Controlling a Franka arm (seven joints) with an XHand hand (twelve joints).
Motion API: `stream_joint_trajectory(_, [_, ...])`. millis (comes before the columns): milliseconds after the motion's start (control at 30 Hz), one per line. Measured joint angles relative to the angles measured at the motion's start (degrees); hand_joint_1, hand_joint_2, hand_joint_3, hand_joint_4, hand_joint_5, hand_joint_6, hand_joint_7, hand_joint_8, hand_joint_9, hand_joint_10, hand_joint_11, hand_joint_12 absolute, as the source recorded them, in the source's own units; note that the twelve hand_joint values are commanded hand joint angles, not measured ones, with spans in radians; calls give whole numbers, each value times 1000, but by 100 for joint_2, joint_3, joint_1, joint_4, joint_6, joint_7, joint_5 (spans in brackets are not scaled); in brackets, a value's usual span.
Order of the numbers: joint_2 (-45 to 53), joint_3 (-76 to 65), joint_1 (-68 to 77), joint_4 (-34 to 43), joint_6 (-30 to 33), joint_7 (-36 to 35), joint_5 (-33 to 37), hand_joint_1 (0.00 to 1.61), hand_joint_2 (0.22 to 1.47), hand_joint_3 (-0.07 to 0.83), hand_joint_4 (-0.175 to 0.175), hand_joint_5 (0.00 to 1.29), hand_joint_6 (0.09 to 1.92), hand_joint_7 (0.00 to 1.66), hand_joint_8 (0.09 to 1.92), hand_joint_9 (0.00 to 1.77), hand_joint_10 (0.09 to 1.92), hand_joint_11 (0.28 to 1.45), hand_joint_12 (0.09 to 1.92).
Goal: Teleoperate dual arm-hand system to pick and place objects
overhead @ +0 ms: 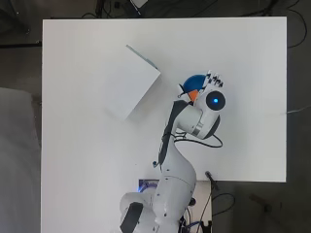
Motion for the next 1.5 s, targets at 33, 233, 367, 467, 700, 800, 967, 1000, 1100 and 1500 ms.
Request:
stream_joint_trajectory(33, [-53, 42, -3, 14, -31, -35, -37, 0, 747, 12, 72, 0, 87, 3, 87, 162, 87, 470, 87])
stream_joint_trajectory(233, [-933, 507, -66, 95, -618, 735, -412, 0, 774, 10, 74, 0, 87, 40, 87, 225, 87, 497, 87])
stream_joint_trajectory(367, [-1423, 957, -96, 364, -1057, 1210, -829, 0, 824, 8, 85, 50, 87, 165, 87, 350, 87, 517, 87])
stream_joint_trajectory(467, [-1830, 1318, -81, 468, -1325, 1167, -1018, 0, 864, 12, 79, 95, 87, 228, 87, 420, 87, 531, 87])
stream_joint_trajectory(700, [-2662, 2126, 38, 674, -2068, 719, -1031, 0, 893, 14, 65, 104, 87, 218, 87, 400, 87, 494, 87])
stream_joint_trajectory(800, [-2704, 2318, 131, 800, -2368, 311, -795, 0, 919, 18, 62, 109, 87, 222, 87, 396, 87, 485, 87])
stream_joint_trajectory(967, [-2705, 2844, 292, 908, -2845, -174, -159, 10, 928, 11, 66, 117, 87, 184, 87, 351, 87, 445, 87])
stream_joint_trajectory(1000, [-2658, 2878, 312, 970, -2930, -276, -60, 22, 937, 9, 71, 154, 87, 187, 87, 345, 87, 437, 87])
stream_joint_trajectory(1100, [-2547, 2830, 361, 1107, -3084, -568, 292, 52, 945, 3, 77, 197, 87, 195, 87, 328, 87, 418, 87])
stream_joint_trajectory(1500, [-2568, 2843, 430, 830, -2897, -529, 740, 117, 932, -4, 94, 211, 87, 173, 87, 267, 87, 394, 87])
